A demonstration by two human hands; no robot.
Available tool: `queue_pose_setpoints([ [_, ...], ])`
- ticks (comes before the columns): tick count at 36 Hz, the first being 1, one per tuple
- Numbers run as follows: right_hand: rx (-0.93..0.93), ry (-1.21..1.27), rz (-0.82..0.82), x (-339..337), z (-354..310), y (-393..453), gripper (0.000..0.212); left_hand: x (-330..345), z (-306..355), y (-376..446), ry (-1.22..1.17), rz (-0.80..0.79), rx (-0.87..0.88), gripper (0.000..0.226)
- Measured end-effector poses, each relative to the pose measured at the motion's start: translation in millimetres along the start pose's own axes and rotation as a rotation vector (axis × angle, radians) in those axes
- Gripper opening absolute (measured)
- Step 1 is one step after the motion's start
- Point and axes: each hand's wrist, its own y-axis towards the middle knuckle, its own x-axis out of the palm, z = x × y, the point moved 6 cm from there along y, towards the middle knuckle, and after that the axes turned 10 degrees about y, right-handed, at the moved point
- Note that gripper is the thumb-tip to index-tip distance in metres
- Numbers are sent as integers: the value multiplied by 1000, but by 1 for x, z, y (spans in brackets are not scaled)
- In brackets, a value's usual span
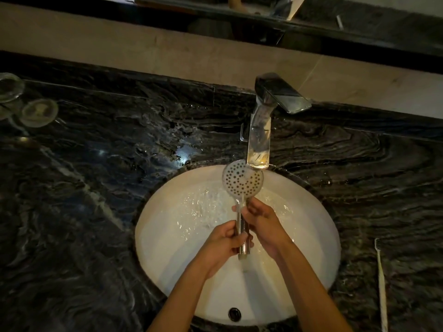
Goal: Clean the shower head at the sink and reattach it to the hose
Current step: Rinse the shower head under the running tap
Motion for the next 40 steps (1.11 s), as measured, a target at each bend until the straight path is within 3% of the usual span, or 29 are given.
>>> queue_pose_setpoints([
  [11,-4,20,-35,4,-3,12,29,-9,5,7,41,114,15,25],
  [40,77,11,-20,-5,14,-12,24,2,-10,-14,12,38,-48,19],
])
